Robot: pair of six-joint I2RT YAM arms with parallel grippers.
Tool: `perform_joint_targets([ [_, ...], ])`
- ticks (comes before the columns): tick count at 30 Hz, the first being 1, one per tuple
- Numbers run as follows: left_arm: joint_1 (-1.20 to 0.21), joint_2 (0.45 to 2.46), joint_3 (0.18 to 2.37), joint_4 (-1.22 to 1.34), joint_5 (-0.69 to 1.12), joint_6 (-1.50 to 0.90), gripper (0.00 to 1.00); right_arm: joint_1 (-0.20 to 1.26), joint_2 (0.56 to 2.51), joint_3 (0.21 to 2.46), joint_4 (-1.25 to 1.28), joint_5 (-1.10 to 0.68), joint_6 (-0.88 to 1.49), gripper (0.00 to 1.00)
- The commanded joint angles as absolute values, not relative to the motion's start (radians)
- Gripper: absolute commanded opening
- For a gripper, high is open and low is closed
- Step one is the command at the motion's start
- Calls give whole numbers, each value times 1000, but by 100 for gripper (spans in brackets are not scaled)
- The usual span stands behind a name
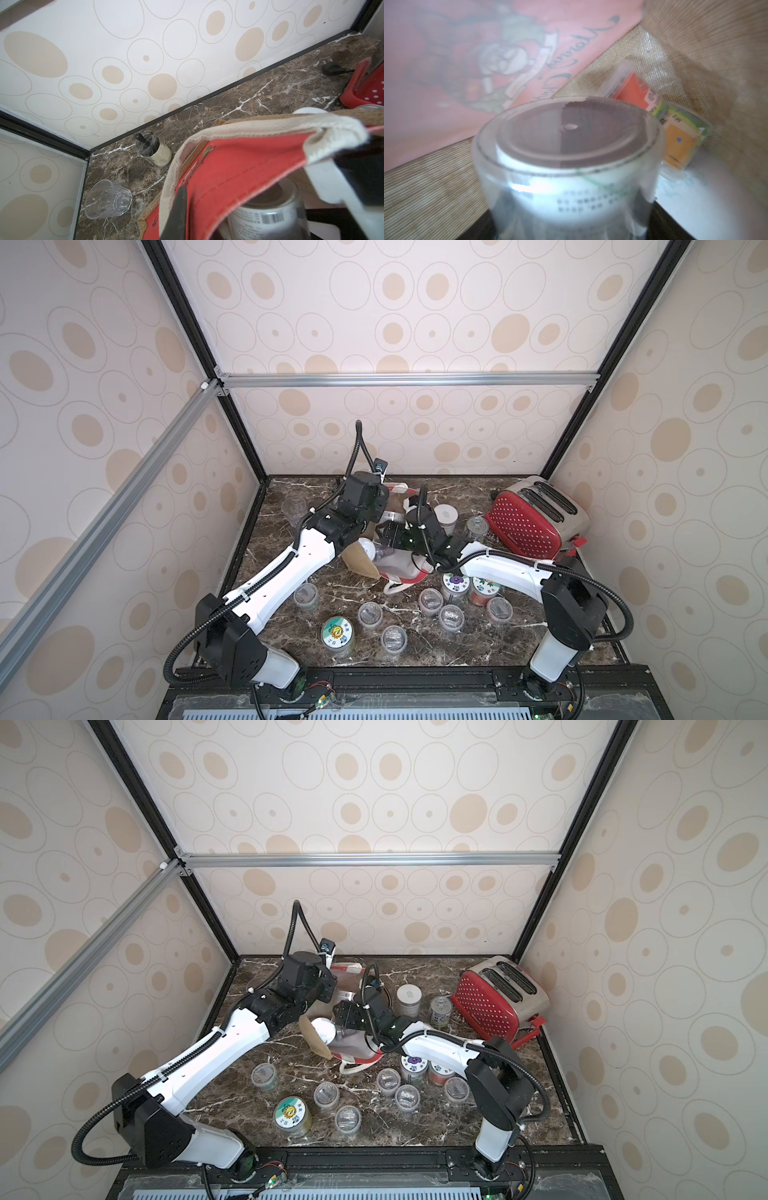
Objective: Take out the seed jars from the canvas bag
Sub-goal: Pick up the seed jar from the canvas bag.
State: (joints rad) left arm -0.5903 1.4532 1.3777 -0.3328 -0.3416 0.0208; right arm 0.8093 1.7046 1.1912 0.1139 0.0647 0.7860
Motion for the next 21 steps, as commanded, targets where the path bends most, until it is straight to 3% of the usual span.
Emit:
perform_joint_targets([
  [1,-566,1420,1382,-252,-347,7,0,809,1636,1180,224,48,746,61],
  [13,-452,1406,1369,-287,-246,-32,0,807,1587,1234,148,-56,761,60],
  [21,-316,1429,1370,-305,-204,-45,0,751,1534,1276,16,-287,980,58],
])
